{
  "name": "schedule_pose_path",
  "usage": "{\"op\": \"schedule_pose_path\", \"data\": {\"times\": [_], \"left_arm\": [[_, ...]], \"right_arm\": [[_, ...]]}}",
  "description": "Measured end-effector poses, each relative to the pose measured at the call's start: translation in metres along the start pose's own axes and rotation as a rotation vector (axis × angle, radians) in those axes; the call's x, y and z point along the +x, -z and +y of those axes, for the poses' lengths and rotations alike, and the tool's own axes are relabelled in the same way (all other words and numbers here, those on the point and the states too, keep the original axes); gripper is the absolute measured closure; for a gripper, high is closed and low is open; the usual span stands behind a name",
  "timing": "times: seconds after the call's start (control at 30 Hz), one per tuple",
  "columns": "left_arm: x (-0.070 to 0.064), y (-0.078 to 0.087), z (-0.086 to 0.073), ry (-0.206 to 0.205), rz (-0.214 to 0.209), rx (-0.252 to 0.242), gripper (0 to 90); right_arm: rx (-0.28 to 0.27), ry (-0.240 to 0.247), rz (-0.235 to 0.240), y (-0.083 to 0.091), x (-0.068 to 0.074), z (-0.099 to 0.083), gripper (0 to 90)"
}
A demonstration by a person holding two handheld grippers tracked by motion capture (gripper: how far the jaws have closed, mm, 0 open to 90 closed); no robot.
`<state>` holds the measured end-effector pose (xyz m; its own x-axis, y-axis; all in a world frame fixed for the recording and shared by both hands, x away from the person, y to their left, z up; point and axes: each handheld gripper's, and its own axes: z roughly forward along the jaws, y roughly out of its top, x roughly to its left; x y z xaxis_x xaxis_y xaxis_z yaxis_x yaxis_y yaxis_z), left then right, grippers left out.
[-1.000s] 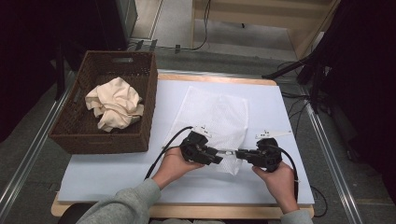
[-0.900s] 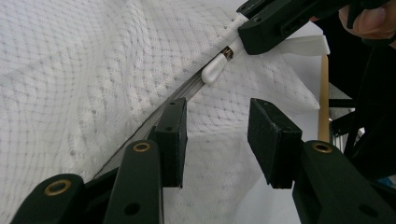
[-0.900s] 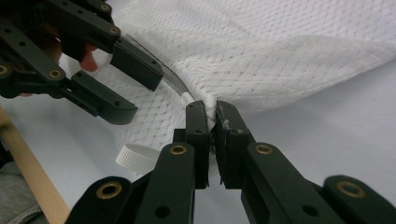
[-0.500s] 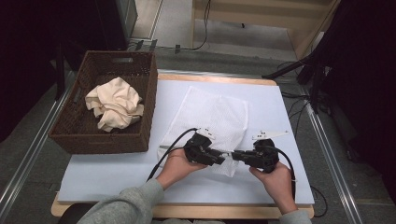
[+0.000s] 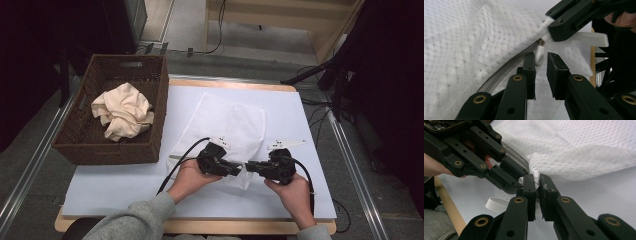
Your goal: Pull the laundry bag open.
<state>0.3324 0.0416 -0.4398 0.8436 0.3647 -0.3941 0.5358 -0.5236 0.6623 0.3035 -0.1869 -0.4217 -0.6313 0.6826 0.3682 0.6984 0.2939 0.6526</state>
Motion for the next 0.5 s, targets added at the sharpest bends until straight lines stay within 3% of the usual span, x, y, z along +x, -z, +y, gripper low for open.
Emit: {"op": "schedule_pose_path", "data": {"times": [0.5], "left_arm": [[-0.0007, -0.0002, 0.0006, 0.018, 0.032, 0.041, 86.4]], "right_arm": [[0.026, 0.015, 0.012, -0.0056, 0.0051, 0.0008, 85.6]]}}
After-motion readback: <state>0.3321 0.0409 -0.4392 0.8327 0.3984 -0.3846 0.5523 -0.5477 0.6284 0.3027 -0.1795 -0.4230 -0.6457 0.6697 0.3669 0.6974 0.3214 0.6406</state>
